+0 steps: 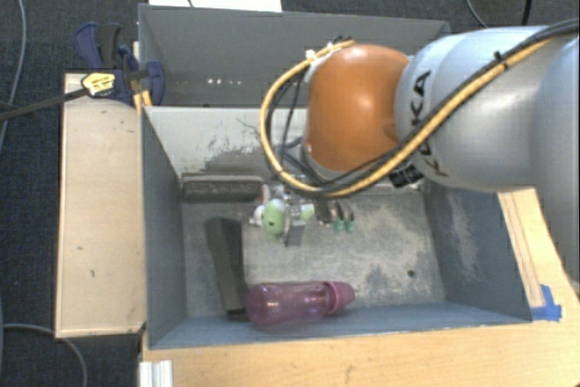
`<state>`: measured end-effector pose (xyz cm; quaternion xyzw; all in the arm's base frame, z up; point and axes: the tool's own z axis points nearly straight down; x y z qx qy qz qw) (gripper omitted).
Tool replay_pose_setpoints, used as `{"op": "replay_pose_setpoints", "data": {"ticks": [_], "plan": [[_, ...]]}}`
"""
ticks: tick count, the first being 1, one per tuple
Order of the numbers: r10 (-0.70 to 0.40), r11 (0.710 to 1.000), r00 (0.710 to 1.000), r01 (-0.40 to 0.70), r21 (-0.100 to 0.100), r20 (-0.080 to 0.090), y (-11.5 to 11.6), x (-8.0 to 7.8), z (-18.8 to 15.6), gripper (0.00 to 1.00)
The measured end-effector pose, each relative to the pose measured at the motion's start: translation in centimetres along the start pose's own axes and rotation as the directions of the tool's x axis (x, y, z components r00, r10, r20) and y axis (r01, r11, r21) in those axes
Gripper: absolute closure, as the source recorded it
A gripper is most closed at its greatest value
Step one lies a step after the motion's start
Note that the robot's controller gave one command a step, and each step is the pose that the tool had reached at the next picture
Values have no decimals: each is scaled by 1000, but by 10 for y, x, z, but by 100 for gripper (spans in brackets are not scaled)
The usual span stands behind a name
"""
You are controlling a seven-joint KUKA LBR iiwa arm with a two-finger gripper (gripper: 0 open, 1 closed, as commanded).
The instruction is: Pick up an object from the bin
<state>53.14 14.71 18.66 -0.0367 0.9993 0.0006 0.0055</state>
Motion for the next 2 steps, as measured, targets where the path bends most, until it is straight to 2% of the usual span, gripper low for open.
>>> {"op": "replay_pose_setpoints", "data": {"ticks": [1,2], "plan": [[0,1000,1000,0,0,0,0,0,0,100],[57,998,998,-57,-1,3,8,-3,-66,100]]}}
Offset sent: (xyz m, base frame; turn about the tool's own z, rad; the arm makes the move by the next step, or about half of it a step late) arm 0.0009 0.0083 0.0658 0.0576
